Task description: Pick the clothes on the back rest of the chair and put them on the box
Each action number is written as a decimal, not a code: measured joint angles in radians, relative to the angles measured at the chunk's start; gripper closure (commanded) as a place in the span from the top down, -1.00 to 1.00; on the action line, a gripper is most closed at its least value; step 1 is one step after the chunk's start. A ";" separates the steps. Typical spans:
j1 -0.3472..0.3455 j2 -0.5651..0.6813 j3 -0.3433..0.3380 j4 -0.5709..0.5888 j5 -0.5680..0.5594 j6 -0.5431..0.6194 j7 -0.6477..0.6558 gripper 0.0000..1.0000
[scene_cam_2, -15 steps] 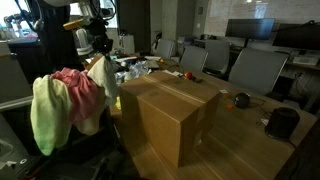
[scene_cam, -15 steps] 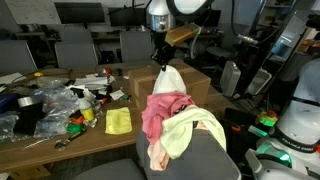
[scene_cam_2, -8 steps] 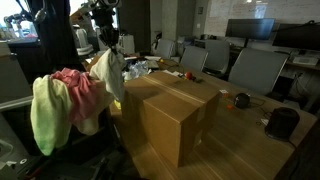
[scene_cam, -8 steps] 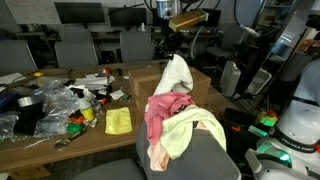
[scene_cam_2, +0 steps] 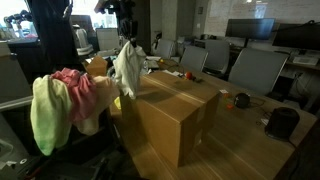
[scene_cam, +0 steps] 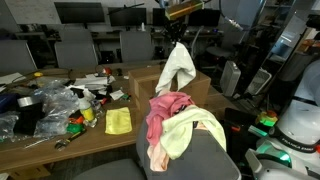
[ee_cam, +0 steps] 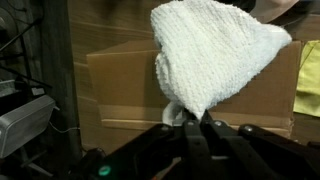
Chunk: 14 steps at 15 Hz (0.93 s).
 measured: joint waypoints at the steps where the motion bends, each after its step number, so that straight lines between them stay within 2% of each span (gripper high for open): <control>1: -0.004 0.022 -0.012 0.033 0.000 -0.011 0.002 -0.97; 5: -0.014 0.101 -0.056 0.150 0.000 -0.014 0.074 -0.97; 12: -0.015 0.196 -0.103 0.253 0.001 0.098 0.299 -0.97; 13: -0.016 0.207 -0.109 0.260 0.002 0.101 0.315 -0.37; 14: -0.016 0.217 -0.114 0.266 0.005 0.101 0.321 -0.35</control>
